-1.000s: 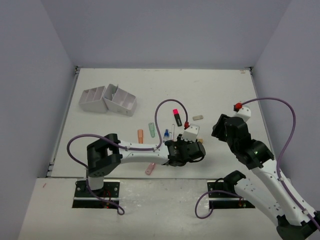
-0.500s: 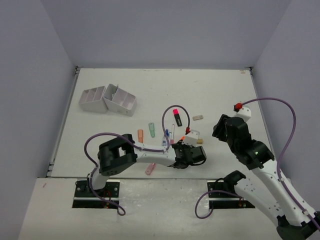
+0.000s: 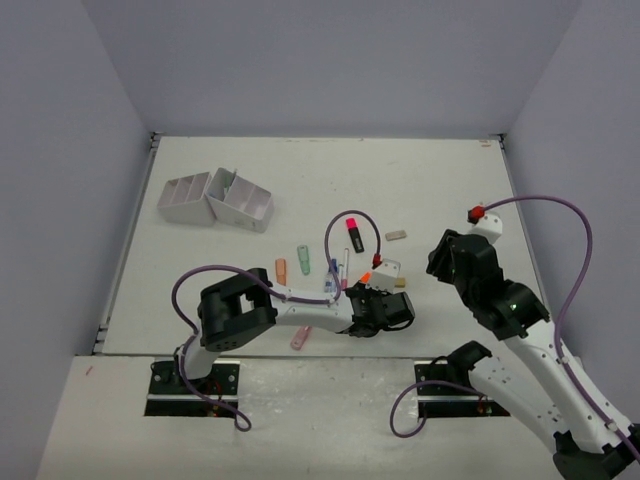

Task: Sort the stationery into containers
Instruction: Pick up the pen from the center of the board, then close the pen cap on the pen.

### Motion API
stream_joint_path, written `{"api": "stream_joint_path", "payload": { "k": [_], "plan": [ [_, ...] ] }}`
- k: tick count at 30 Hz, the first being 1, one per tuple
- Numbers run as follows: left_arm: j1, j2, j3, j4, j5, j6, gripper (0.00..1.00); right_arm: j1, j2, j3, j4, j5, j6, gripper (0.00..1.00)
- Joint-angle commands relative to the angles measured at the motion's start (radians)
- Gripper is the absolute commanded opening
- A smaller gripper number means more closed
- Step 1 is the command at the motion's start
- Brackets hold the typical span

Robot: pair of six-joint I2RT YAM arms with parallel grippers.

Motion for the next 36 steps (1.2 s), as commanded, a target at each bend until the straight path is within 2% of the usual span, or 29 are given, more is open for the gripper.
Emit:
{"api": "stream_joint_path", "payload": {
  "k": [1, 6, 9, 13, 15, 18, 20, 22, 27, 29, 31, 32, 36],
  "plan": [
    [-0.003, -0.055, -0.029, 0.012, 0.018, -0.012, 0.00, -0.003, -0.002, 0.033, 0.005, 0.018, 0.007, 0.44],
    [-0.017, -0.218, -0.040, 0.014, -0.010, 0.034, 0.00, -0.015, 0.040, 0.064, 0.017, 0.023, 0.006, 0.44],
    [-0.019, -0.315, -0.056, -0.016, -0.063, 0.043, 0.00, -0.060, 0.101, 0.098, 0.051, -0.032, -0.035, 0.45],
    [-0.010, -0.457, -0.056, -0.146, -0.205, 0.045, 0.00, -0.081, 0.250, 0.116, 0.130, -0.153, -0.215, 0.67],
    [0.015, -0.535, -0.063, -0.231, -0.301, 0.045, 0.00, -0.079, 0.317, 0.094, 0.206, -0.285, -0.436, 0.72],
    [0.056, -0.692, -0.123, -0.295, -0.350, 0.080, 0.00, -0.076, 0.392, 0.074, 0.257, -0.490, -0.618, 0.70],
    [0.070, -0.819, -0.158, -0.298, -0.363, 0.117, 0.00, -0.067, 0.440, 0.078, 0.258, -0.549, -0.722, 0.70],
    [0.075, -0.924, -0.192, -0.309, -0.366, 0.161, 0.00, -0.044, 0.527, 0.092, 0.239, -0.565, -0.883, 0.71],
    [0.077, -1.102, -0.247, -0.344, -0.357, 0.202, 0.00, -0.029, 0.727, 0.186, 0.124, -0.607, -1.139, 0.74],
    [0.076, -1.130, -0.261, -0.352, -0.350, 0.211, 0.00, -0.024, 0.790, 0.194, 0.116, -0.621, -1.186, 0.72],
    [0.076, -1.157, -0.290, -0.371, -0.349, 0.203, 0.00, -0.011, 0.894, 0.211, 0.102, -0.596, -1.212, 0.57],
    [0.076, -1.169, -0.302, -0.370, -0.346, 0.203, 0.00, -0.006, 0.935, 0.218, 0.099, -0.593, -1.212, 0.54],
    [0.076, -1.210, -0.340, -0.361, -0.328, 0.214, 0.00, 0.007, 1.037, 0.231, 0.101, -0.576, -1.203, 0.49]
  ]
}}
